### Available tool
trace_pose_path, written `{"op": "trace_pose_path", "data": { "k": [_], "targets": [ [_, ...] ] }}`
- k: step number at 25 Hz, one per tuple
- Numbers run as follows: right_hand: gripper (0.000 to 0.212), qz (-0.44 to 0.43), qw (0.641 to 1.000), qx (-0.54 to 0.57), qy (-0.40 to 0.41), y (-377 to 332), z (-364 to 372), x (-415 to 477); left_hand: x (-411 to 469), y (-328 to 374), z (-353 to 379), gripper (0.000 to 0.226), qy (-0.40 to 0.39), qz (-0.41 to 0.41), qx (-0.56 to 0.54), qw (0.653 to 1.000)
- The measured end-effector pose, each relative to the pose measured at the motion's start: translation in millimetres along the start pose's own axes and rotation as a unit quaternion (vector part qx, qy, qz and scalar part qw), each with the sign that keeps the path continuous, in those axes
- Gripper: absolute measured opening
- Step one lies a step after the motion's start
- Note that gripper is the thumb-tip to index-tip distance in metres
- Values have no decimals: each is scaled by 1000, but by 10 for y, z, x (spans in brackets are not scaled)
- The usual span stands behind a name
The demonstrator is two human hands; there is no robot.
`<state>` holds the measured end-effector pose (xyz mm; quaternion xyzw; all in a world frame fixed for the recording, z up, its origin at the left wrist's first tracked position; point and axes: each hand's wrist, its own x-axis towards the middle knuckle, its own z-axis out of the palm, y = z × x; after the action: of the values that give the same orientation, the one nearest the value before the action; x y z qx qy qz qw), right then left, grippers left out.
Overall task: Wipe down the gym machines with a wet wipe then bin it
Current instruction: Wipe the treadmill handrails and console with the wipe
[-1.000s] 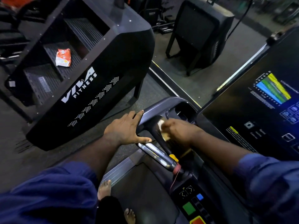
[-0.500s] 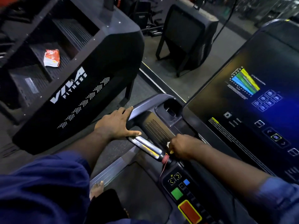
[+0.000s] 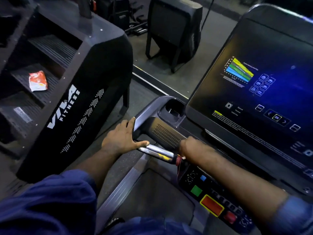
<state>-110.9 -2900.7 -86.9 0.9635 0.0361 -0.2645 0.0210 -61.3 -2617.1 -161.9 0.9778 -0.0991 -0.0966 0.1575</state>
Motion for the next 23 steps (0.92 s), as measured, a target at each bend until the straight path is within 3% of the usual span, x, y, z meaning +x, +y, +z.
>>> {"op": "trace_pose_path", "data": {
  "k": [2,5,8,14,16,18,23],
  "targets": [
    [19,0,997,72,41,-141,5,-86,32,-59,21,133,8,12,0,1000],
    [40,-43,987,144,63,-500,450,-170,88,-68,62,131,12,23,4,1000],
    [53,-22,977,141,161,-697,739,-127,146,-95,107,119,23,37,9,999],
    [92,110,965,51,234,-1159,1105,-275,170,-113,169,76,54,44,-5,998],
    [88,140,953,73,257,-1297,1180,-227,190,-111,169,62,67,43,-12,997],
    [69,133,946,79,284,-1467,1166,-10,207,-109,179,54,71,46,-1,996],
    [67,-36,963,32,265,-1916,1152,452,229,-135,216,50,64,39,-8,997]
  ]
}}
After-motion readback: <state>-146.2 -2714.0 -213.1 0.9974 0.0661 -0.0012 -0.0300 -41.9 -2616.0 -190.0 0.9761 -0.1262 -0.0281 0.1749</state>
